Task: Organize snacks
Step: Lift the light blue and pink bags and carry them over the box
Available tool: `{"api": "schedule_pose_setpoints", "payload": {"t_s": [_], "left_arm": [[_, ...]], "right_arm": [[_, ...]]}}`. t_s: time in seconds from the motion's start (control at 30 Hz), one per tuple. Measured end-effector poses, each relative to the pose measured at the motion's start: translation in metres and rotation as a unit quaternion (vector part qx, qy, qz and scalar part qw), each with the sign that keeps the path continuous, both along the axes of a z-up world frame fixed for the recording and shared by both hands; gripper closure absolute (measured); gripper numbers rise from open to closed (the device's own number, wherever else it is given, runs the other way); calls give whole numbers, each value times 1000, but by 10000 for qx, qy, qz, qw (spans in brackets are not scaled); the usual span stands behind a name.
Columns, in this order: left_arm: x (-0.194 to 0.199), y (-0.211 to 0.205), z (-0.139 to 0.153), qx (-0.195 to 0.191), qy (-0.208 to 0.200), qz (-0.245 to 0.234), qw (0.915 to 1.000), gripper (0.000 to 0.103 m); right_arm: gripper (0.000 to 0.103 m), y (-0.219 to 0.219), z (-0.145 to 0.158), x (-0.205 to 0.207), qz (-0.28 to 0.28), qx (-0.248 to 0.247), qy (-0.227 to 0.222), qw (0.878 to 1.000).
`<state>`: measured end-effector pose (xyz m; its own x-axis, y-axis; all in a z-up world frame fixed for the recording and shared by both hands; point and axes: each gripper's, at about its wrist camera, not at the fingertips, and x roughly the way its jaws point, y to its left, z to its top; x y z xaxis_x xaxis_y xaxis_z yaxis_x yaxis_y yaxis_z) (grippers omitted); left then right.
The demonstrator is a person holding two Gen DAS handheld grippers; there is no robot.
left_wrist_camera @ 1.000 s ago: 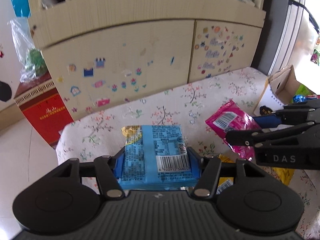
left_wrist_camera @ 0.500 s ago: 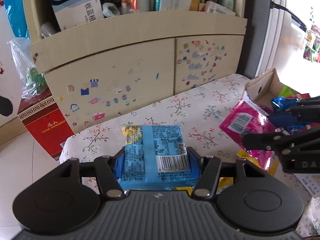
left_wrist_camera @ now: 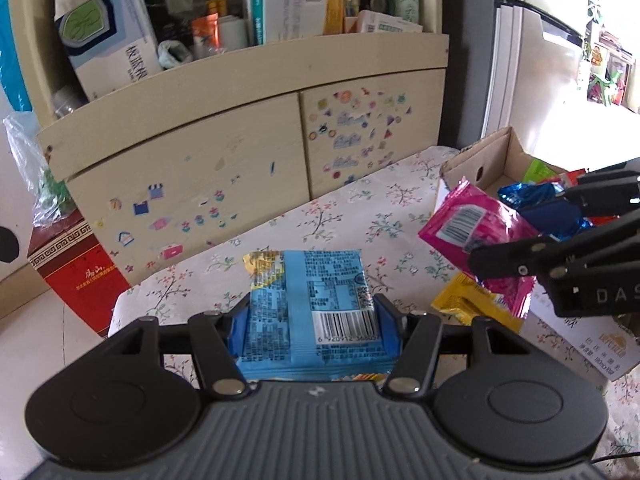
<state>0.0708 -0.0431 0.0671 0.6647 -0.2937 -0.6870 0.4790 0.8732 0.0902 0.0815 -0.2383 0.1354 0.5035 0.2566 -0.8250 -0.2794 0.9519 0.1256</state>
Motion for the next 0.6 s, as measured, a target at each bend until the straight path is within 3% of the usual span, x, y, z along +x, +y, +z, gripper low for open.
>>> {"api": "schedule_pose_setpoints", "payload": {"t_s": [0.6], "left_arm": [[4, -19, 8, -214, -131, 110, 9996, 43]], "right_arm": [[52, -20, 11, -3, -223, 94, -76, 9997]]}}
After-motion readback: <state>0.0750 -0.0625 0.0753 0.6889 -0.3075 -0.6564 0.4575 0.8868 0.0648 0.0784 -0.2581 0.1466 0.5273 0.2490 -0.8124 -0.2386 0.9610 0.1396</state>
